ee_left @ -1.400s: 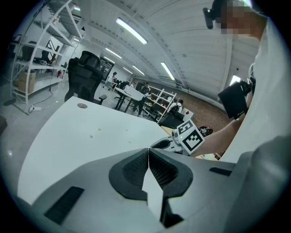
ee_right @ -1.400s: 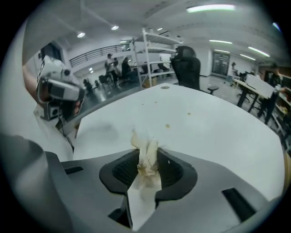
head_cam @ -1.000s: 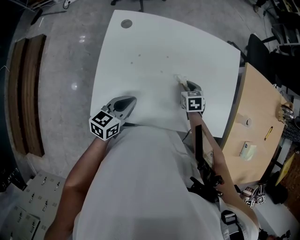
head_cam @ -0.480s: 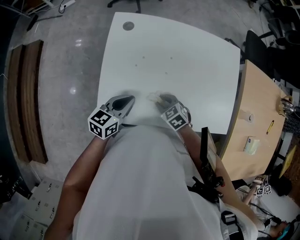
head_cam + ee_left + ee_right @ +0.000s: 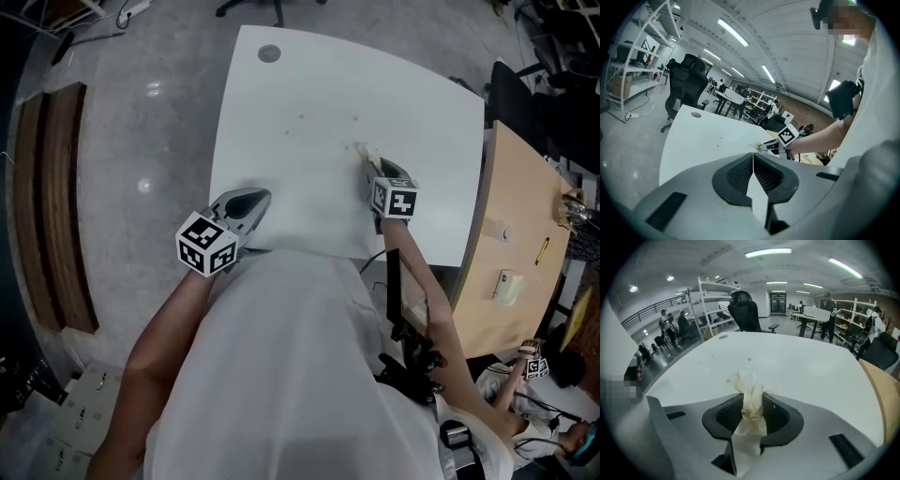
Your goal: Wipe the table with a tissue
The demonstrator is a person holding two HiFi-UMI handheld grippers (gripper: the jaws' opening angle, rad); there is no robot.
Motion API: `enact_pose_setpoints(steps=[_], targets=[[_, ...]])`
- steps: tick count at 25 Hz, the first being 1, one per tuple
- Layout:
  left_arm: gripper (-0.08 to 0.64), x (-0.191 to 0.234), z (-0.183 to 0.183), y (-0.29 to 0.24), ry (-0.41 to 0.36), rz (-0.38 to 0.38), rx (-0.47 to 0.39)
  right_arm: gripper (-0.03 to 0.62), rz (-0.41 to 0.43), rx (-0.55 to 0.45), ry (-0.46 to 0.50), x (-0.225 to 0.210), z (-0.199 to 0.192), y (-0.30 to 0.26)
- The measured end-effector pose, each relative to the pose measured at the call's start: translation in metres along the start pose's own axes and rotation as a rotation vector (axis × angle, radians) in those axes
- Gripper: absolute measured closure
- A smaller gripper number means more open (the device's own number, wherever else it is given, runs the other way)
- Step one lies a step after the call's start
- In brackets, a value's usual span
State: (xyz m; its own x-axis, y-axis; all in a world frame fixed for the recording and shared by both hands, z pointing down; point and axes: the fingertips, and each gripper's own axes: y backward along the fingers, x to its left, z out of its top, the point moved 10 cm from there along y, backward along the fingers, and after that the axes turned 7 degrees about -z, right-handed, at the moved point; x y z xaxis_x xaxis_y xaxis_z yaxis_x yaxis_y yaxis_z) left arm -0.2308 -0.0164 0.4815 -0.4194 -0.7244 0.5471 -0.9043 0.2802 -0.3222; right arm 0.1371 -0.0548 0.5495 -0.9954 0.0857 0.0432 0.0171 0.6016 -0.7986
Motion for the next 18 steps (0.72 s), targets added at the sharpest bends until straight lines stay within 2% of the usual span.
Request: enact_pose_setpoints(steps=[4, 9, 12, 15, 18], targets=[[0.552, 0.006, -0.002, 0.016, 0.004, 0.020, -0.009, 0.482, -0.117, 0.045, 0.012, 0.002, 0.007, -0.009], [0.552, 0.016, -0.006, 0.028, 0.009, 0.033, -0.013, 0.482, -0.232, 0.107, 0.217, 0.024, 0.017, -0.012], [0.552, 0.014, -0.007, 0.027, 0.009, 0.024, -0.016, 0.482, -0.248, 0.142, 0.359, 0.036, 0.023, -0.016], [0.552, 0.012, -0.007, 0.028, 0.008, 0.016, -0.021, 0.482, -0.230, 0.157, 0.502, 0.058, 0.032, -0.020], [0.552, 0.012, -0.008, 0.033, 0.010, 0.018, -0.023, 0.483, -0.220, 0.166, 0.609, 0.081, 0.042, -0.024]])
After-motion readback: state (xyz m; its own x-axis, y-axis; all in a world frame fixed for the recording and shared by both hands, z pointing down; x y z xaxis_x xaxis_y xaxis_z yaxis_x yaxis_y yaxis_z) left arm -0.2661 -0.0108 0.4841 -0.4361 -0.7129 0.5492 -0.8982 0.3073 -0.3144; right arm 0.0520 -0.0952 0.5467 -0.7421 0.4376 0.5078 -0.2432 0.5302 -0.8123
